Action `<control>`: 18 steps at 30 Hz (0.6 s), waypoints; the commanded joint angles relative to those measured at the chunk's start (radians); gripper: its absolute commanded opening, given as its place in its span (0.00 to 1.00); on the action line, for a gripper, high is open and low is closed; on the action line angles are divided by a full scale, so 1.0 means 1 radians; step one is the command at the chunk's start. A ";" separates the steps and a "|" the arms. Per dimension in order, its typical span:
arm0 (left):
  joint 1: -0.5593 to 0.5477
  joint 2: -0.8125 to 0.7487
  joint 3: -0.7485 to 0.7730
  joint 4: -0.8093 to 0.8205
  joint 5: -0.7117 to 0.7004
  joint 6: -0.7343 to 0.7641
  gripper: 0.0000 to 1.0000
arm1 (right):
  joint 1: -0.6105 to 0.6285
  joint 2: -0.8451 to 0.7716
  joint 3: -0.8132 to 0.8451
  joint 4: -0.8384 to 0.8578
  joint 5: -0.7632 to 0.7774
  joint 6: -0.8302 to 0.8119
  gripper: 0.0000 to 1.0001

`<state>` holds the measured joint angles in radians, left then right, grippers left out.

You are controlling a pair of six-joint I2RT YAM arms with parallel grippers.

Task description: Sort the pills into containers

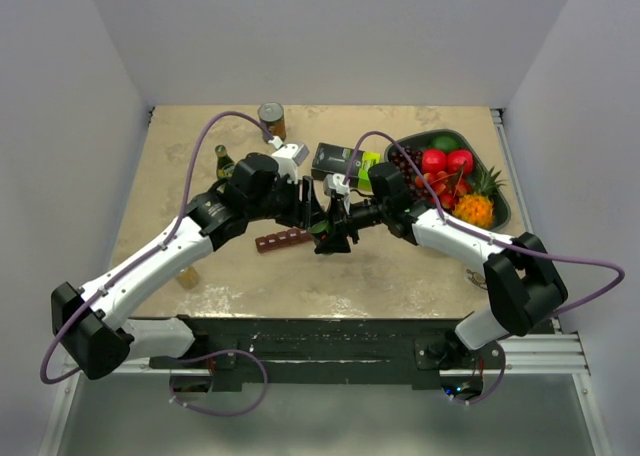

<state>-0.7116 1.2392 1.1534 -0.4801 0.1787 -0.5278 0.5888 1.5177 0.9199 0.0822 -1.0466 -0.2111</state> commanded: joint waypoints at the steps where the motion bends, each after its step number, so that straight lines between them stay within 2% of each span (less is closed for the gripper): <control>1: -0.006 0.011 0.039 -0.077 -0.030 0.101 0.46 | -0.003 -0.019 0.050 0.027 -0.010 -0.002 0.00; 10: -0.006 0.039 0.037 -0.106 -0.010 0.193 0.46 | -0.003 -0.019 0.048 0.028 -0.010 -0.002 0.00; 12: -0.006 0.045 0.031 -0.109 0.025 0.221 0.41 | -0.003 -0.021 0.050 0.028 -0.010 -0.002 0.00; 14: -0.003 0.052 0.022 -0.112 0.048 0.270 0.30 | -0.003 -0.021 0.050 0.028 -0.012 -0.002 0.00; 17: 0.032 0.068 0.008 -0.121 0.158 0.348 0.18 | -0.003 -0.024 0.050 0.027 -0.013 -0.001 0.00; 18: 0.050 0.071 0.002 -0.121 0.259 0.394 0.15 | -0.003 -0.025 0.048 0.027 -0.013 -0.002 0.00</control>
<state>-0.7010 1.2758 1.1744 -0.4908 0.2558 -0.3435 0.5900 1.5177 0.9199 0.0593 -1.0206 -0.2306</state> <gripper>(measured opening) 0.564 0.546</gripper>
